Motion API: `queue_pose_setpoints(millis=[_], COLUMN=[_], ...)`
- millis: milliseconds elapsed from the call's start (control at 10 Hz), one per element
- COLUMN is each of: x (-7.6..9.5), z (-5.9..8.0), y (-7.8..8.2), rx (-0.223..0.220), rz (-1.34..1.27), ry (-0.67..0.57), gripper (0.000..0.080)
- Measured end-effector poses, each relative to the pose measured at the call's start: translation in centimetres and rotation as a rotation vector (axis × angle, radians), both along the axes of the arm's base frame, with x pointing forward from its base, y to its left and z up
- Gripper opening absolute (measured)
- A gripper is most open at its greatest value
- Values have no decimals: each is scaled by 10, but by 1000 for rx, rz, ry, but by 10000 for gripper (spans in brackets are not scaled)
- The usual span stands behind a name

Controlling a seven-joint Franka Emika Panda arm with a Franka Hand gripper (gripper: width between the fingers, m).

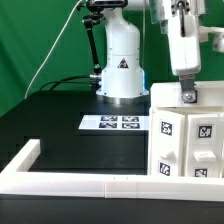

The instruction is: Assemble cabinet

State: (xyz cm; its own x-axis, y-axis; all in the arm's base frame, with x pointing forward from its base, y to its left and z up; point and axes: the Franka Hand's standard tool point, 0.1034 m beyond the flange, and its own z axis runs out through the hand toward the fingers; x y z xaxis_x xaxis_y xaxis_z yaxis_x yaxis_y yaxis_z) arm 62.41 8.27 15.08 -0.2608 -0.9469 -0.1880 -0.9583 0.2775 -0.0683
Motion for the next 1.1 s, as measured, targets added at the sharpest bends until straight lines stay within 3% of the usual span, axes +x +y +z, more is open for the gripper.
queue_pose_setpoints(millis=[300,400,500,600,700,900,1100], x=[0,0,0,0,-2,0,0], z=[1,1,3,9,15,29,28], y=[3,6,7,7,7,6,7], rx=[38,53,52,51,50,63,64], rz=[-120,-134,-74,-51,-29,-15,18], ry=[17,20,5,-7,-29,-53,-59], gripper=[544,606,606,764,790,797,797])
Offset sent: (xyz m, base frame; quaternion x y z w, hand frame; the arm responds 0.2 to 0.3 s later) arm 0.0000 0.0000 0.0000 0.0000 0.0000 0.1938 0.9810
